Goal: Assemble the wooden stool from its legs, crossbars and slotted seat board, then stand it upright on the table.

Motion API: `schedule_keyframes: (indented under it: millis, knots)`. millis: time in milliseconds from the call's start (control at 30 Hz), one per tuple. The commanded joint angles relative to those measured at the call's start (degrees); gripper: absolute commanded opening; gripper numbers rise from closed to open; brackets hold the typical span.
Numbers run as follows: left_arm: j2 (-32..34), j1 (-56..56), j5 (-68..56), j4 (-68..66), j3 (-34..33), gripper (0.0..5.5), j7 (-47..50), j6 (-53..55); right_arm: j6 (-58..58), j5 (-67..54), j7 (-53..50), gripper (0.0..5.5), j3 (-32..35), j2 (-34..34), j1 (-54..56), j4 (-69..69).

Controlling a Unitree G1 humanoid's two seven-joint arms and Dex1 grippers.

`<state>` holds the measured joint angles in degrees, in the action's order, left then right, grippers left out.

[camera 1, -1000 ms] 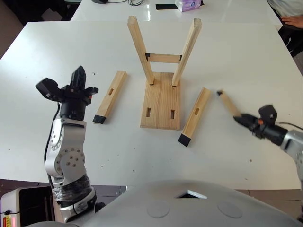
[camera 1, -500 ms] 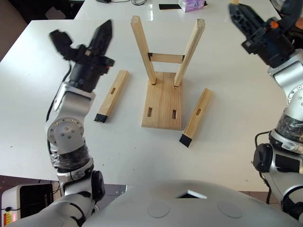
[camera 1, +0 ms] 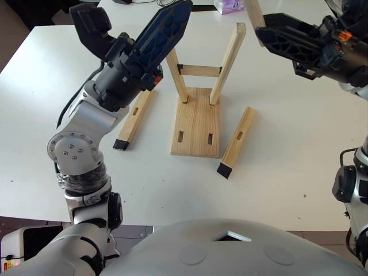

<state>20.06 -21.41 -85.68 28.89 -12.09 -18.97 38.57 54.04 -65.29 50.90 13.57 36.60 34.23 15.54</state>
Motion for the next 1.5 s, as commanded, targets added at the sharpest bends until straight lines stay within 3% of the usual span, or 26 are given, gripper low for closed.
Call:
schedule_keyframes:
  millis: [33, 367, 700, 1100, 1433, 1500]
  knots:
    - [2.2, -2.1, -1.5, 0.0, 1.0, 3.15, -1.5, 1.6, 1.5, -1.8, 1.8, 1.3, -1.6, 0.4, 1.0, 0.6]
    - [4.8, -4.0, -1.4, -0.4, 2.3, 3.15, -5.9, 3.1, 3.9, -2.1, 5.9, 1.3, -5.8, 1.8, 0.5, 0.7]
    - [5.7, -4.3, 1.3, -0.4, 3.0, 3.15, -9.4, 2.6, 7.9, -5.7, 5.6, 1.3, -5.2, 3.2, 0.1, 1.0]
    - [7.6, -5.6, 4.3, -1.0, 2.4, 1.31, -13.2, 2.4, 8.5, -4.5, 5.8, 1.3, -6.2, 4.2, -1.0, 2.1]
    - [8.2, -4.0, 7.2, -0.3, 2.0, 1.31, -15.4, 1.7, 5.5, -0.6, 5.1, 1.3, -7.3, 4.0, -2.1, 1.9]
    - [8.3, -3.1, 9.2, -1.1, 1.9, 1.31, -15.7, 1.3, 4.1, 0.0, 5.2, 1.79, -6.8, 3.7, -2.9, 1.7]
